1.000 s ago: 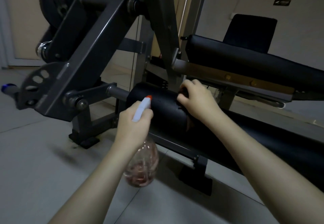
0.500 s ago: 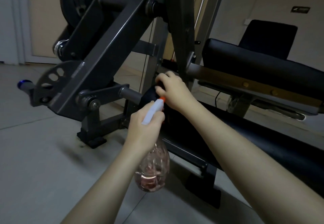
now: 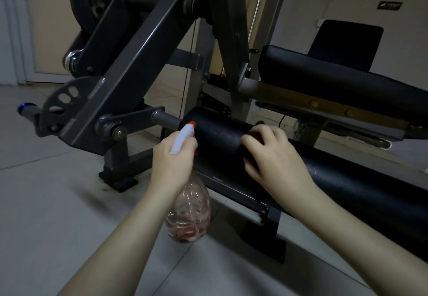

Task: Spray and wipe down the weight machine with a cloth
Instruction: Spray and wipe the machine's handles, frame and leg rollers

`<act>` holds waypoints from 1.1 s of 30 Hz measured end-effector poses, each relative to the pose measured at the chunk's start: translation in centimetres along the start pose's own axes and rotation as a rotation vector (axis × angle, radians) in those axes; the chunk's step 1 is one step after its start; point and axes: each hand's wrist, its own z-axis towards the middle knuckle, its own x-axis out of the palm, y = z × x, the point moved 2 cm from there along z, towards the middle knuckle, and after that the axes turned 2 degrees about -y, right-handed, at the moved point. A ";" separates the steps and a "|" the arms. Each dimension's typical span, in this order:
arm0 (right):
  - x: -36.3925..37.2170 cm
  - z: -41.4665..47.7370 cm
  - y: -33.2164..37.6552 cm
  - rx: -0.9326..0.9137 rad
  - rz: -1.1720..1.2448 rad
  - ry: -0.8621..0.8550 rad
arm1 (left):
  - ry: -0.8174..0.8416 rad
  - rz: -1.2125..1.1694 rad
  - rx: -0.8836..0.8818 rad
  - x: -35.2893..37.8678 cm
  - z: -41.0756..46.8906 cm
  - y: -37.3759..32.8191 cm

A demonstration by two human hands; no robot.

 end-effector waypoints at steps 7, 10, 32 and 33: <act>0.8 2.4 -0.6 0.154 0.054 0.007 | 0.024 0.020 0.015 0.3 -0.7 -1.0; 1.1 5.3 -3.7 0.335 0.247 0.131 | 0.073 0.005 0.018 0.3 -1.2 -1.5; 2.0 5.7 0.6 0.072 0.187 0.019 | 0.084 -0.005 -0.009 0.7 -1.2 -0.6; 2.6 7.4 1.2 0.045 0.225 0.036 | 0.088 0.009 0.002 0.7 -1.2 -0.4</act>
